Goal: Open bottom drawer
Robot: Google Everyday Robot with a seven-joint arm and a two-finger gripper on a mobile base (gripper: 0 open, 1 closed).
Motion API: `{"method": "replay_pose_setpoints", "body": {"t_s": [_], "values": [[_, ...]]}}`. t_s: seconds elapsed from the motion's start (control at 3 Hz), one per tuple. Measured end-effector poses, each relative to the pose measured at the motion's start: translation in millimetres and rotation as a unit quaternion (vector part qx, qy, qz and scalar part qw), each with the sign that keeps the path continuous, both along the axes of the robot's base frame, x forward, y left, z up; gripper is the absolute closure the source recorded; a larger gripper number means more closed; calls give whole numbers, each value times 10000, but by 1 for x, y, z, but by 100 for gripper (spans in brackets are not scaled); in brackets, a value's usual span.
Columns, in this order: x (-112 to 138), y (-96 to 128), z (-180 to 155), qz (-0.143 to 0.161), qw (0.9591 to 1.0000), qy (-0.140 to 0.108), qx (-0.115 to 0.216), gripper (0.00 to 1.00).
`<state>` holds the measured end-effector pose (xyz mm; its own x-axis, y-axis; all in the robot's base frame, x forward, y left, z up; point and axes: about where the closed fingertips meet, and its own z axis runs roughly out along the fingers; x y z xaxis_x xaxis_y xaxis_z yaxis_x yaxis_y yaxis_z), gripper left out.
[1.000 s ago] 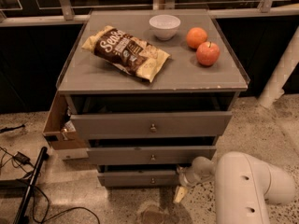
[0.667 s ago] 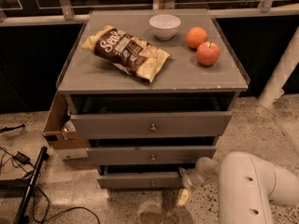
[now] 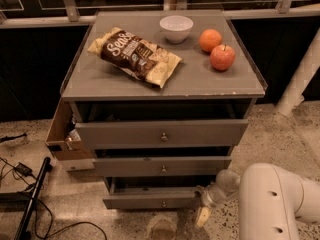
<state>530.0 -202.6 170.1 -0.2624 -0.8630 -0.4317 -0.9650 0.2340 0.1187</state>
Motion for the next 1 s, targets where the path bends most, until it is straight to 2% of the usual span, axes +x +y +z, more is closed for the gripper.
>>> {"method": "replay_pose_setpoints", "body": {"t_s": [0.33,0.67,1.0], "values": [[-20,-10,9,-23,9992,381,83,0],[-43,-16,23,49,9964,834,171,0],[-49,-14,23,95,9955,924,204,0]]}}
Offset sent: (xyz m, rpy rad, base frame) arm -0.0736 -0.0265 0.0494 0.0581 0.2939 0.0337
